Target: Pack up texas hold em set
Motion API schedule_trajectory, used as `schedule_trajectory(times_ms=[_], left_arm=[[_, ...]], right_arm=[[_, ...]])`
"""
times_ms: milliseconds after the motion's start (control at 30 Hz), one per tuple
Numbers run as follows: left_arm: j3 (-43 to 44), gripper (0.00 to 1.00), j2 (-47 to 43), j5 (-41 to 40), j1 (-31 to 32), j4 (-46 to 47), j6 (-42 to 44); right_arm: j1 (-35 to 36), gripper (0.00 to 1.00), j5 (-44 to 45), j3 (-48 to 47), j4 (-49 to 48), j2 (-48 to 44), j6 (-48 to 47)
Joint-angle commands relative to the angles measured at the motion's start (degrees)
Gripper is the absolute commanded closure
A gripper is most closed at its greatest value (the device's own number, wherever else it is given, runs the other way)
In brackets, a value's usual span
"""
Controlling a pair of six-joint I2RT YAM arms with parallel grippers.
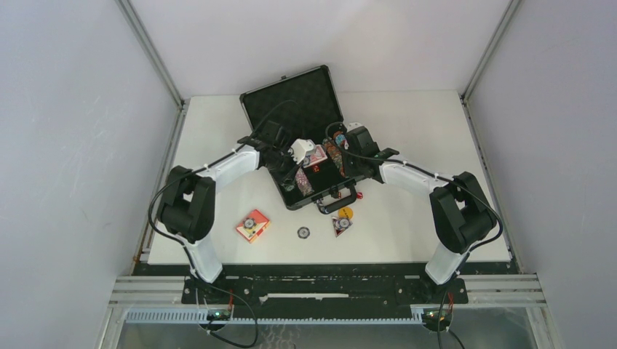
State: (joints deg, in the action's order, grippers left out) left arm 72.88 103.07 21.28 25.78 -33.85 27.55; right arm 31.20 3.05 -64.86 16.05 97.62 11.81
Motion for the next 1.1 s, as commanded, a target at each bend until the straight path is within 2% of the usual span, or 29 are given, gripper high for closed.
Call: schedule_trajectory(times_ms=[0,133,500,1067], left_arm=[[1.9,0.83,1.3,-0.9,0.1,-4.1,0.8],[2.0,0.77,1.7,-1.6,0.1,-3.8,0.4],[1.3,0.73,0.4,-5.2,0.0,-0.1,-1.9],[-0.2,0.73,0.4,-21.7,-0.1,2.4,-4.0]], right_arm=[[-0.1,0.89,-0.1,-0.8,-2.1,0.0,-1.0],[-0.1,0.89,-0.1,-0.8,-2.0,0.0,-1.0],[0.2,0.89,-0.3,-0.8,-1.8,-1.0,-1.0],[0.4,0.89,-0.4,-0.8,-1.6,-1.1,-1.1]])
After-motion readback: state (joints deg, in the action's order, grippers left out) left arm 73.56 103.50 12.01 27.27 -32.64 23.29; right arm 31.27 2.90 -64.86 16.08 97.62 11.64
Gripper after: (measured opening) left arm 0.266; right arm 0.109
